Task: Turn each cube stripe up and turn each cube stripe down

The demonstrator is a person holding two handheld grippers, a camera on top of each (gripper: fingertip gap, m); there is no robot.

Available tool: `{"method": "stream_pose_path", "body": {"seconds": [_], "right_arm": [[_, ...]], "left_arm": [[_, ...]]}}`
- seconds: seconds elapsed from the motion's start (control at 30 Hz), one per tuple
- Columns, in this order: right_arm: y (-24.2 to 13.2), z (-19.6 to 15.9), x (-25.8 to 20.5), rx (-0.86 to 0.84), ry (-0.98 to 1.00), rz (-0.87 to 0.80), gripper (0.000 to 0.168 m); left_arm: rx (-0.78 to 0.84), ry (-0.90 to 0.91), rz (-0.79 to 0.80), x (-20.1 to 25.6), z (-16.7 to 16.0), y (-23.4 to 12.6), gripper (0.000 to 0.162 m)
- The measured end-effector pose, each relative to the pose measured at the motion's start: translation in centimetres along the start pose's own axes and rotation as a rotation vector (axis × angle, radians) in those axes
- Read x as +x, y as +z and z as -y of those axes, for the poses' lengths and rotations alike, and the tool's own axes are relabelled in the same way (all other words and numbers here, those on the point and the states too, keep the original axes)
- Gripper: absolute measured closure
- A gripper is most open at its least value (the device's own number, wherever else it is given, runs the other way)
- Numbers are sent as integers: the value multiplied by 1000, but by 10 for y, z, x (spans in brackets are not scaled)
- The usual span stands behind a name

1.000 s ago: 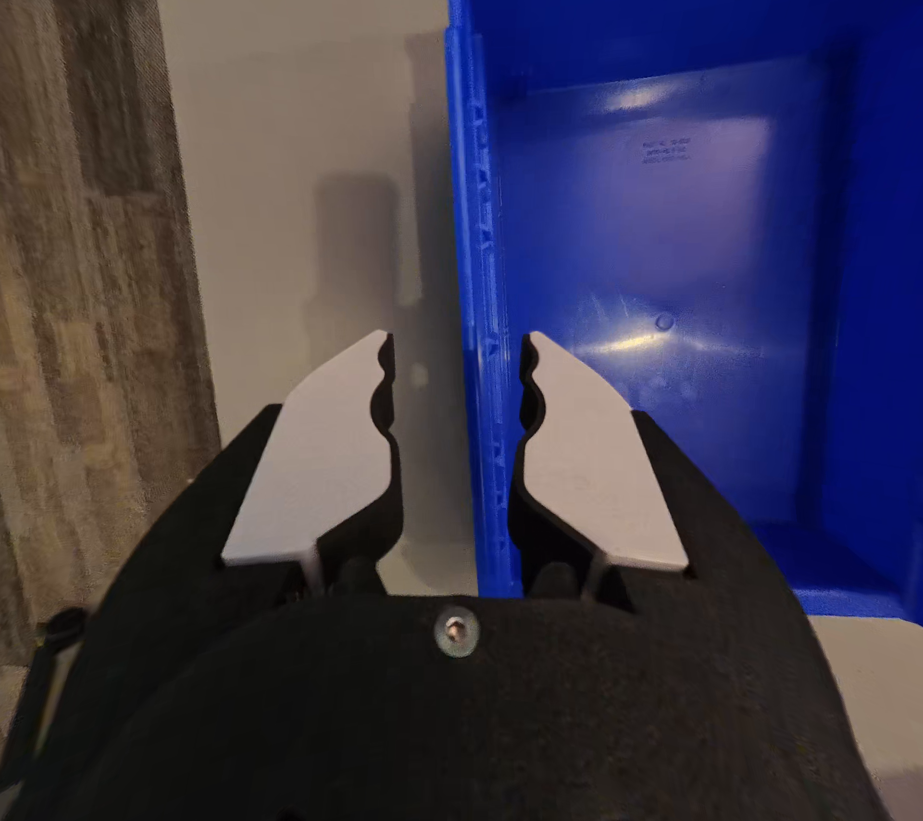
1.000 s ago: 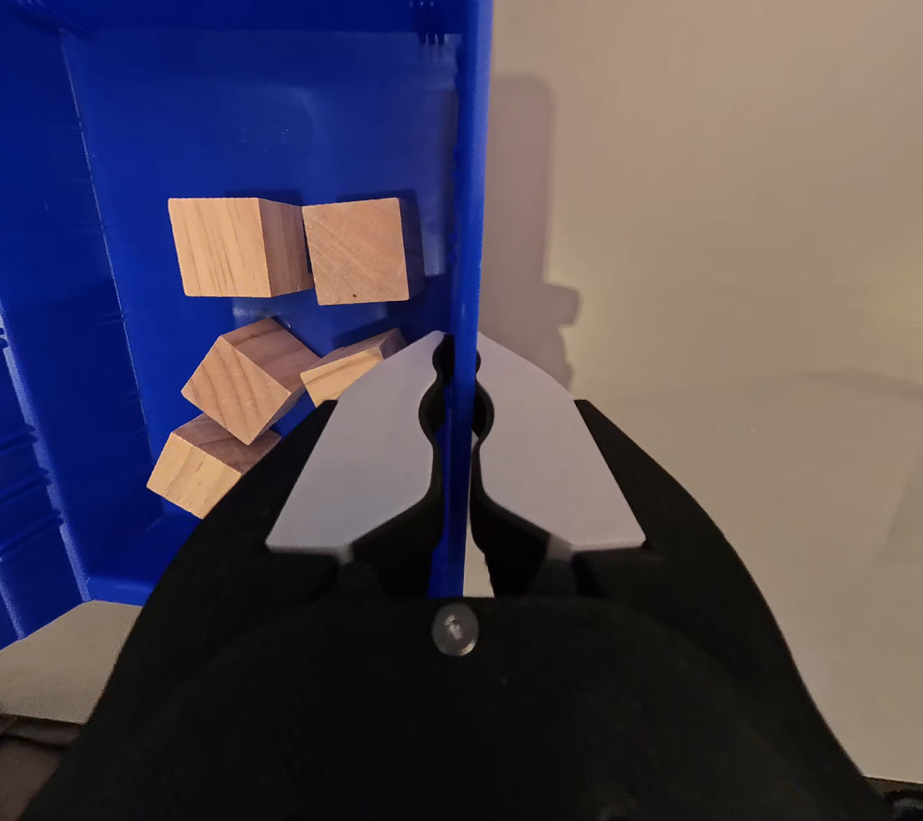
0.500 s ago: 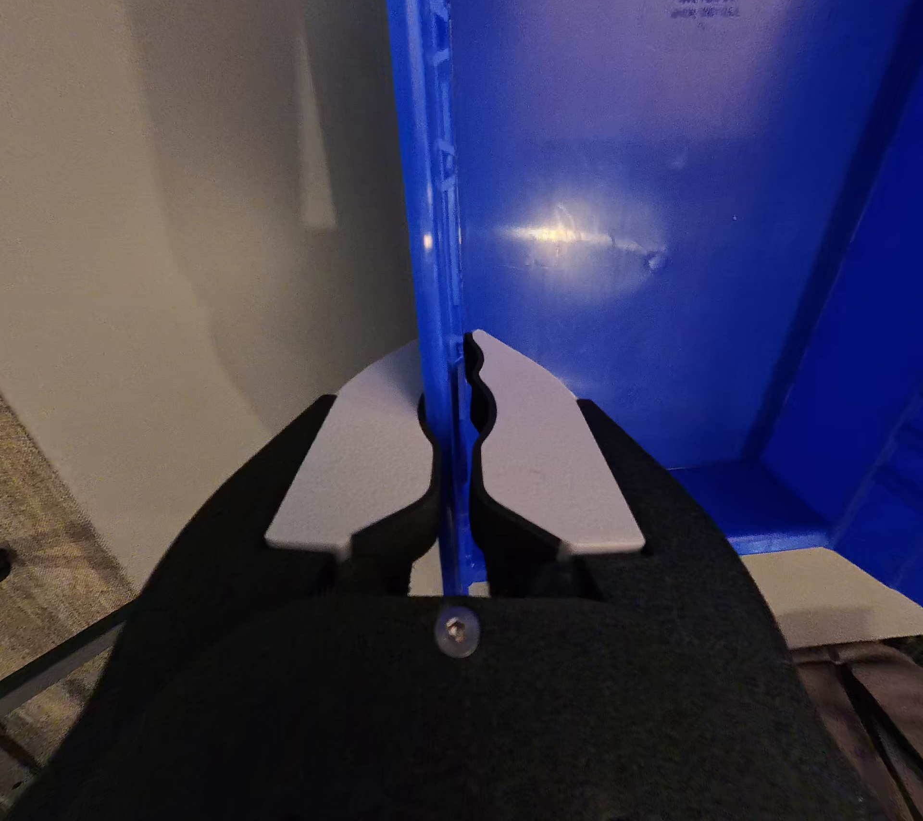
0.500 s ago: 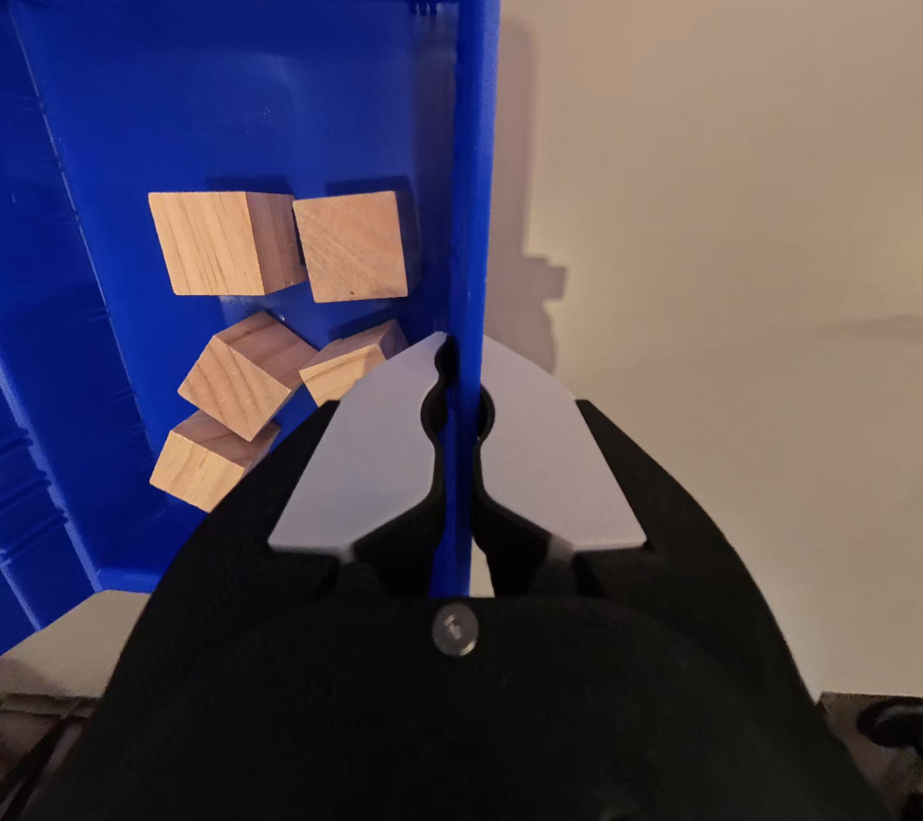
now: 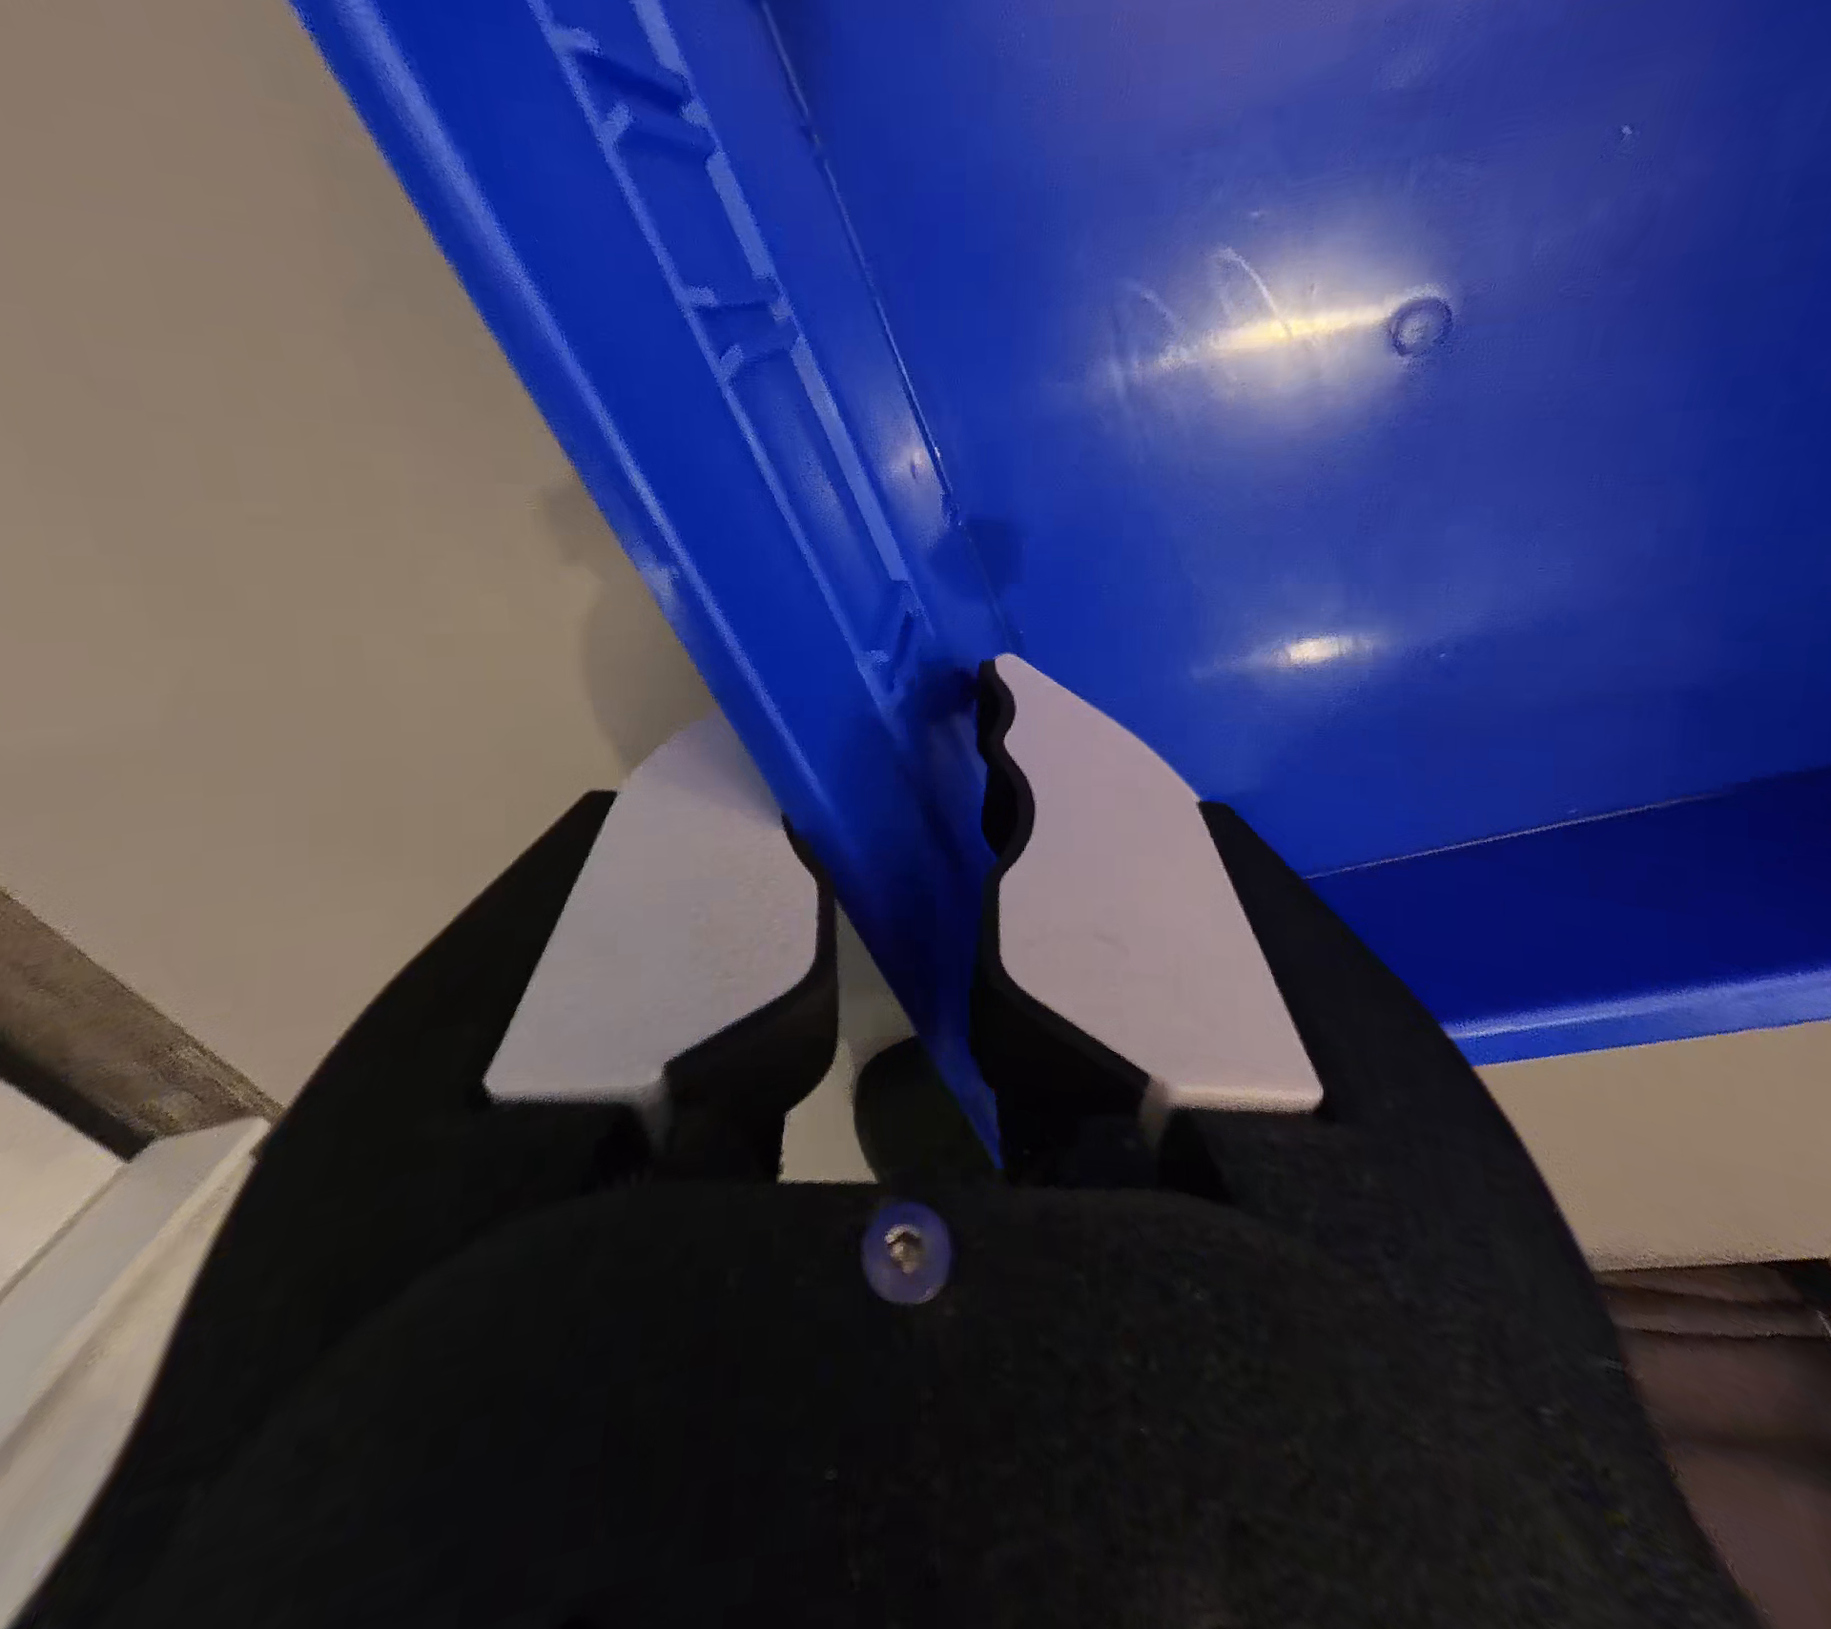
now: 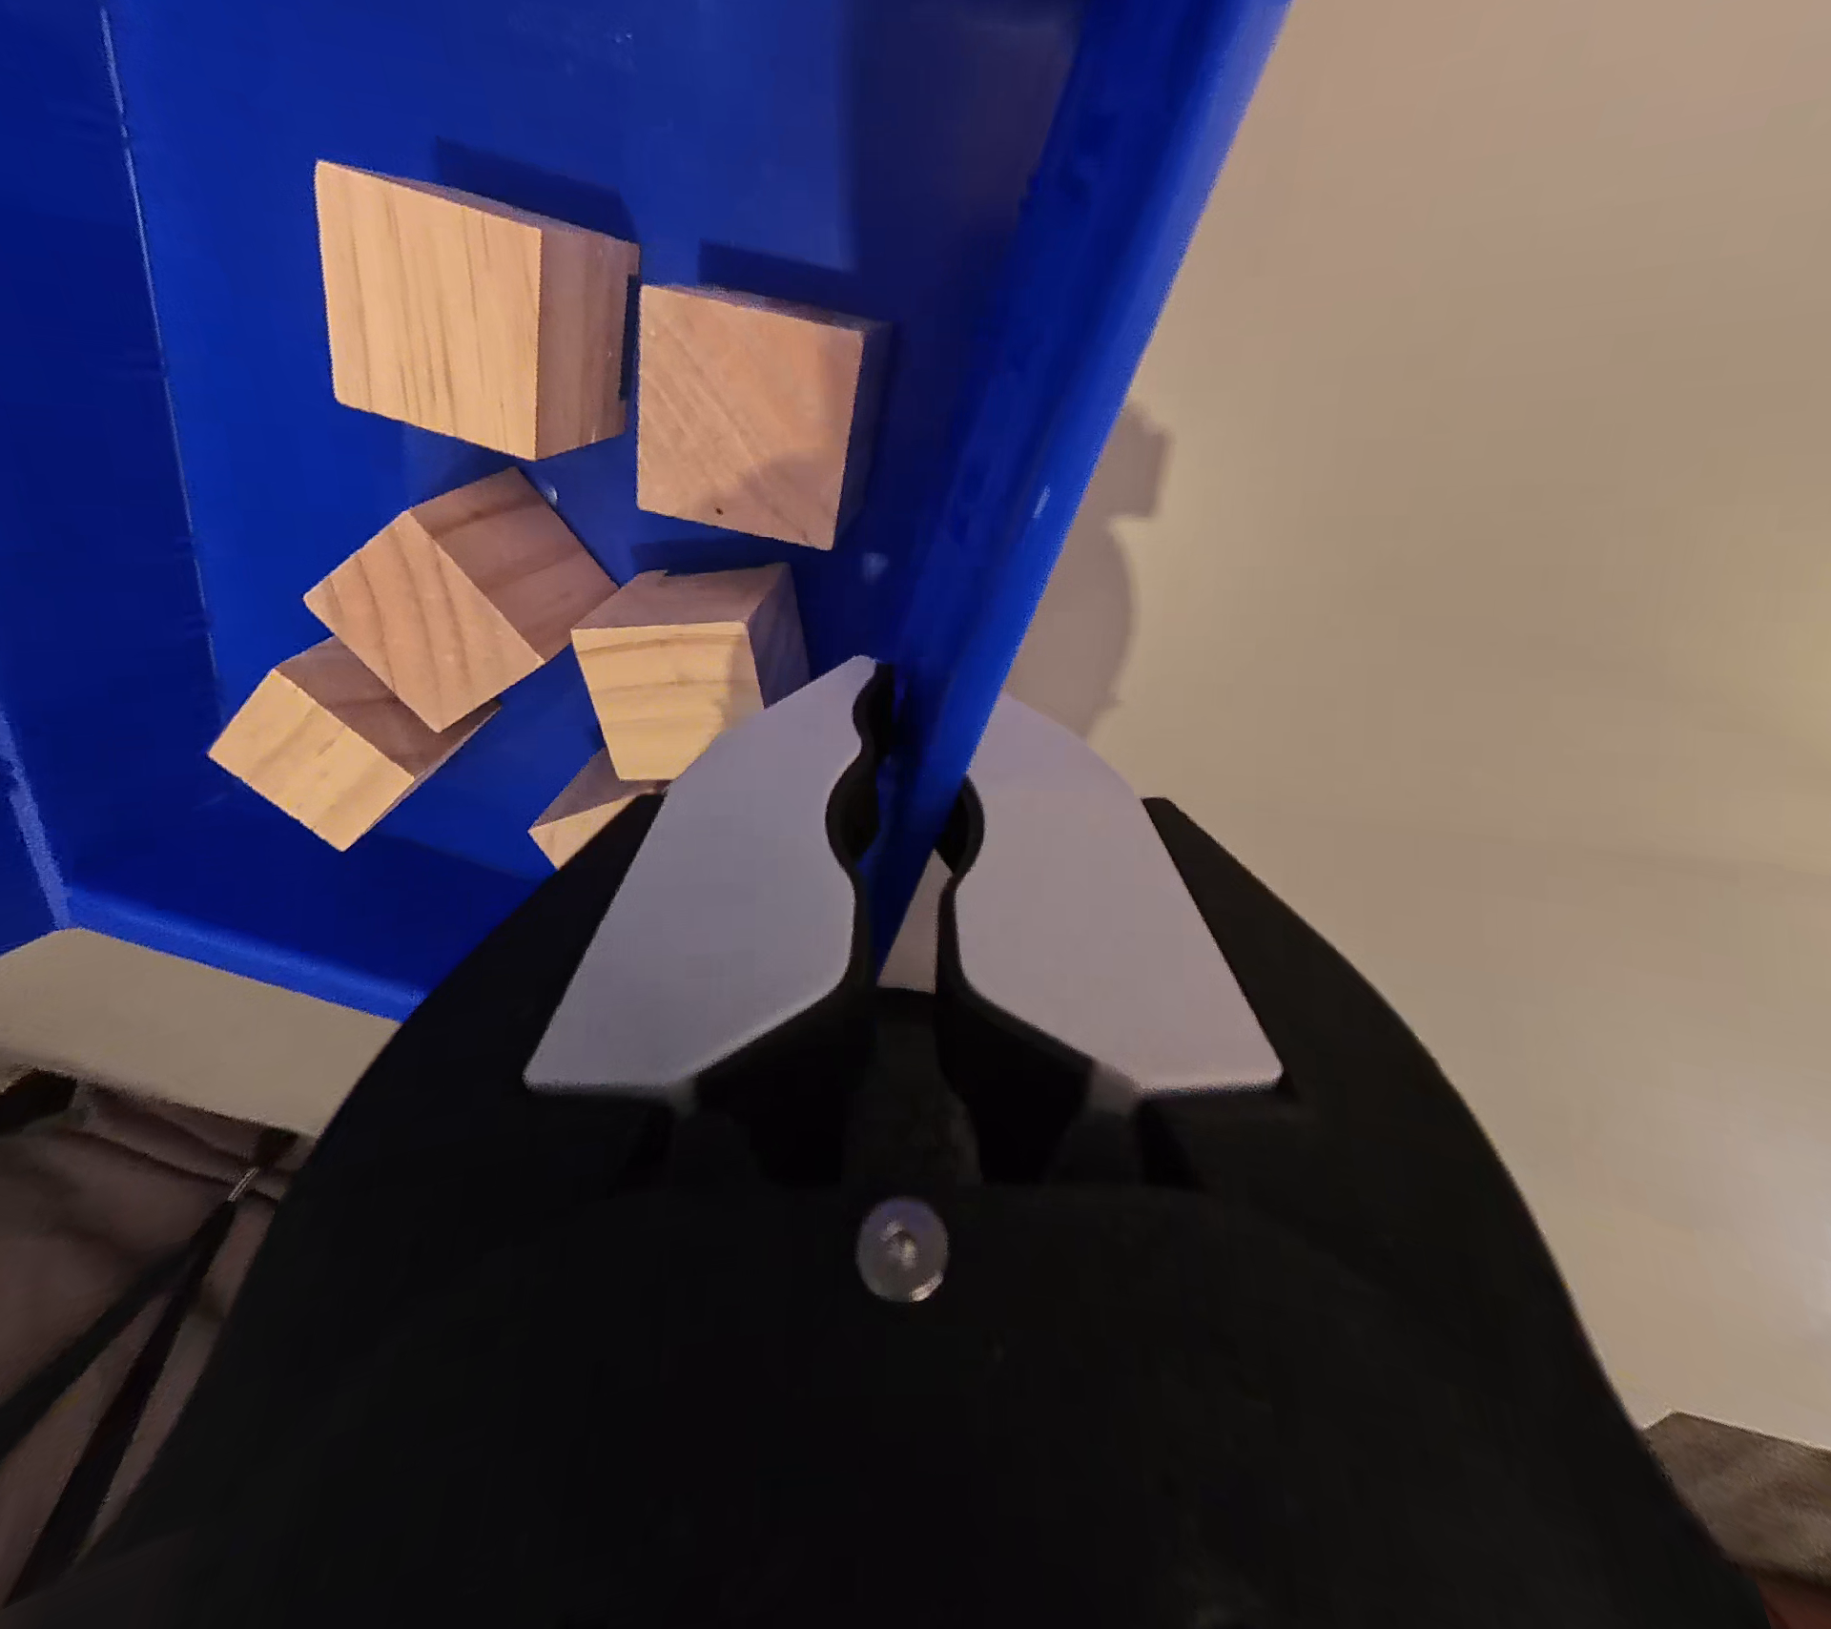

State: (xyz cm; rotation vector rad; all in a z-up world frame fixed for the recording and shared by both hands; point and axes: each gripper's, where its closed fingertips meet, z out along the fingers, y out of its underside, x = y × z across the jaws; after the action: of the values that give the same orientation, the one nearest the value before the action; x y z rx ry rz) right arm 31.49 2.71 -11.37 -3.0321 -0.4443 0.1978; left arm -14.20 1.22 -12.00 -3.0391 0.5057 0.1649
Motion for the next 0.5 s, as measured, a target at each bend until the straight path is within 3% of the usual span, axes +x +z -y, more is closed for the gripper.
{"method": "stream_pose_path", "body": {"seconds": [0.3,0.4,0.5], "right_arm": [[18,20,-14,-77,-4,24,159],[19,21,-14,-79,17,62,159],[19,21,-15,-79,56,111,160]], "left_arm": [[-16,136,-39,27,-5,-7,124],[79,134,-77,25,2,-24,126],[207,129,-18,9,9,-50,127]]}}
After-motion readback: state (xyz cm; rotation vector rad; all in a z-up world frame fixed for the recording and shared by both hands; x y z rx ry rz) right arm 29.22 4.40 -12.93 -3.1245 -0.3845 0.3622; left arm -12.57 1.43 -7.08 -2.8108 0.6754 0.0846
